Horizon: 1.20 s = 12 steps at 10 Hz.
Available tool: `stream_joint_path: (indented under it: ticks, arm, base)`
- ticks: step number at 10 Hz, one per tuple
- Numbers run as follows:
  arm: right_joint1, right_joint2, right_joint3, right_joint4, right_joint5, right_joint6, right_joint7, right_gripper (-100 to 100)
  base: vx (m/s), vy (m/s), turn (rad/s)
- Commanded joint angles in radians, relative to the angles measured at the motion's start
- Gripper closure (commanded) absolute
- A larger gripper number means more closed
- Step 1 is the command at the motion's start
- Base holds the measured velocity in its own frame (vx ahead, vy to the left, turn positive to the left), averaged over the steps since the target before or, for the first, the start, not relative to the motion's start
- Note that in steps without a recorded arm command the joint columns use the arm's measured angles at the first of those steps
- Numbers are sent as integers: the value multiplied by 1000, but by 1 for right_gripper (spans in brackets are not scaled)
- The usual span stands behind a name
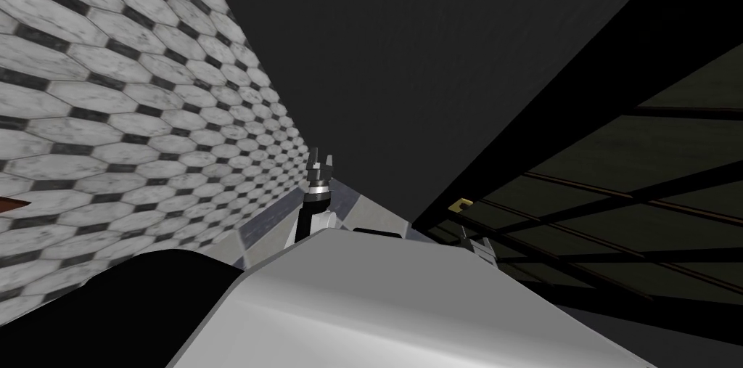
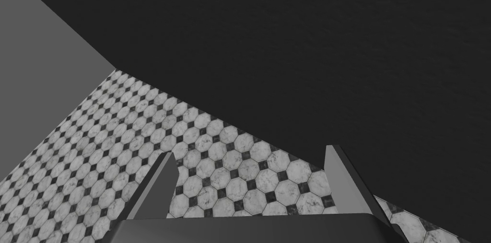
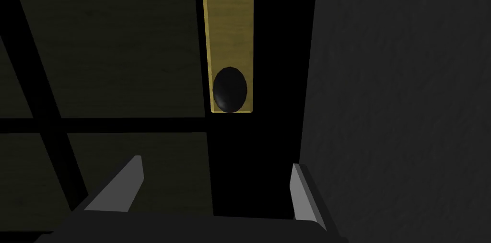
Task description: Pull the door open
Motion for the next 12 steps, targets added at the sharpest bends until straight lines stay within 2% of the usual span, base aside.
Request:
stream_joint_path:
  ticks: [1, 7, 9, 10, 12]
  arm:
    - [0, 0, 0, 0, 0, 0, 0, -100]
    - [-33, 2, -18, 16, -6, 22, 17, -100]
    - [-35, 2, -19, 17, -6, 22, 17, -100]
    - [-35, 2, -19, 17, -6, 22, 17, 100]
    - [-35, 2, -19, 17, -6, 22, 17, 100]
  base:
    - [4, 22, -7]
    - [176, -94, 34]
    - [127, -56, 9]
    - [-20, 14, 3]
    - [-27, 9, 7]
